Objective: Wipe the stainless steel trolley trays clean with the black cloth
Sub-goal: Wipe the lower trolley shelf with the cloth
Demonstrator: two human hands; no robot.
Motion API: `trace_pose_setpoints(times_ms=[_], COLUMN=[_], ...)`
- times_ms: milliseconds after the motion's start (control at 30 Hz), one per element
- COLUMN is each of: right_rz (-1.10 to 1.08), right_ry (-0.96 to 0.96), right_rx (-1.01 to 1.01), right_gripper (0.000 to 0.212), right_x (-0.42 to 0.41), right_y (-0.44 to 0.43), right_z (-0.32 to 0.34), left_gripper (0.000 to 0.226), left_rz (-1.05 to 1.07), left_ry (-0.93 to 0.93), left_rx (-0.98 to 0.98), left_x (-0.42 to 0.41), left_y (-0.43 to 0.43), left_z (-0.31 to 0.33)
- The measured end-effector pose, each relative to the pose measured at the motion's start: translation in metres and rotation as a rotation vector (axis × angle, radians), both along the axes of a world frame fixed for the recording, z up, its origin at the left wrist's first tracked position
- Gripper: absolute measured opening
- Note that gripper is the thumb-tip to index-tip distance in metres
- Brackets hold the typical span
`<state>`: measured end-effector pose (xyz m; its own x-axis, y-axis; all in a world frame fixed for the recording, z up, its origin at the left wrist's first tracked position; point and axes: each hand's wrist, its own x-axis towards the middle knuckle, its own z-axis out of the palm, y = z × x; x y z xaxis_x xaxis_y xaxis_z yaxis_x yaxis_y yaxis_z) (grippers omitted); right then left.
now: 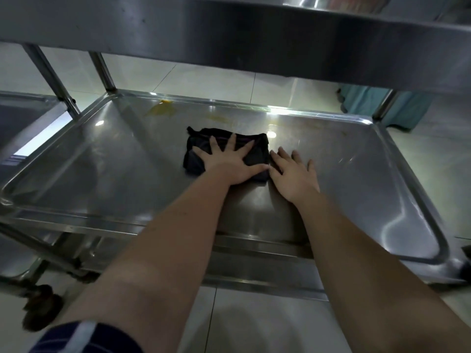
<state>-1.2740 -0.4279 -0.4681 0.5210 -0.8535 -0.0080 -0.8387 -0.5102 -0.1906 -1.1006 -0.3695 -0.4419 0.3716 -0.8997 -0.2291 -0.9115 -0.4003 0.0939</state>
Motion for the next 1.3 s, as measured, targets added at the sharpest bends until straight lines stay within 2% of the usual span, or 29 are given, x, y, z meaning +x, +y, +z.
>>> trace_pose_setpoints(times_ms=[100, 167, 267, 333, 433, 533, 600, 667, 767, 833, 1000, 1200, 1300], right_rz=[0.003, 0.006, -0.021, -0.060, -0.168, -0.237, -0.080, 0.074, 0.075, 0.064, 0.035, -0.293, -0.422], right_ry=[0.004, -0.015, -0.158, -0.307, -0.431, -0.399, -0.289, -0.142, 0.039, 0.100, 0.097, 0.118, 0.138], right_rx=[-0.006, -0.005, 0.056, 0.145, 0.264, 0.152, 0.041, 0.024, 0.113, 0.108, 0.075, 0.089, 0.134], right_gripper=[0.055, 0.053, 0.048, 0.045, 0.042, 0.040, 0.042, 0.048, 0.058, 0.060, 0.059, 0.062, 0.066], right_x=[-0.002, -0.001, -0.002, -0.005, -0.001, 0.043, 0.091, 0.130, 0.142, 0.133, 0.079, -0.075, -0.116], right_y=[0.001, 0.001, 0.002, 0.002, -0.001, -0.004, 0.006, 0.026, 0.039, 0.036, 0.011, -0.051, -0.069], right_z=[-0.001, 0.001, 0.005, 0.008, 0.023, 0.045, 0.055, 0.053, 0.032, 0.022, 0.017, 0.015, 0.019], left_gripper=[0.092, 0.084, 0.055, 0.044, 0.047, 0.051, 0.053, 0.055, 0.056, 0.056, 0.061, 0.057, 0.054], left_rz=[0.002, -0.012, 0.023, 0.018, 0.008, -0.007, -0.039, -0.062, -0.051, -0.047, -0.058, -0.133, -0.151], left_ry=[0.029, 0.139, 0.431, 0.392, 0.228, 0.113, 0.079, 0.059, 0.054, 0.051, 0.053, -0.012, -0.073], left_rx=[0.006, -0.059, -0.452, -0.645, -0.539, -0.421, -0.394, -0.369, -0.381, -0.388, -0.315, -0.242, -0.223], left_x=[-0.007, 0.002, 0.024, 0.048, 0.088, 0.104, 0.101, 0.092, 0.078, 0.070, 0.055, 0.057, 0.052], left_y=[-0.002, 0.003, 0.018, 0.036, 0.069, 0.085, 0.086, 0.086, 0.083, 0.075, 0.057, 0.049, 0.048], left_z=[-0.001, 0.001, 0.011, 0.013, 0.003, -0.002, -0.001, -0.002, -0.006, -0.006, -0.015, -0.025, -0.027])
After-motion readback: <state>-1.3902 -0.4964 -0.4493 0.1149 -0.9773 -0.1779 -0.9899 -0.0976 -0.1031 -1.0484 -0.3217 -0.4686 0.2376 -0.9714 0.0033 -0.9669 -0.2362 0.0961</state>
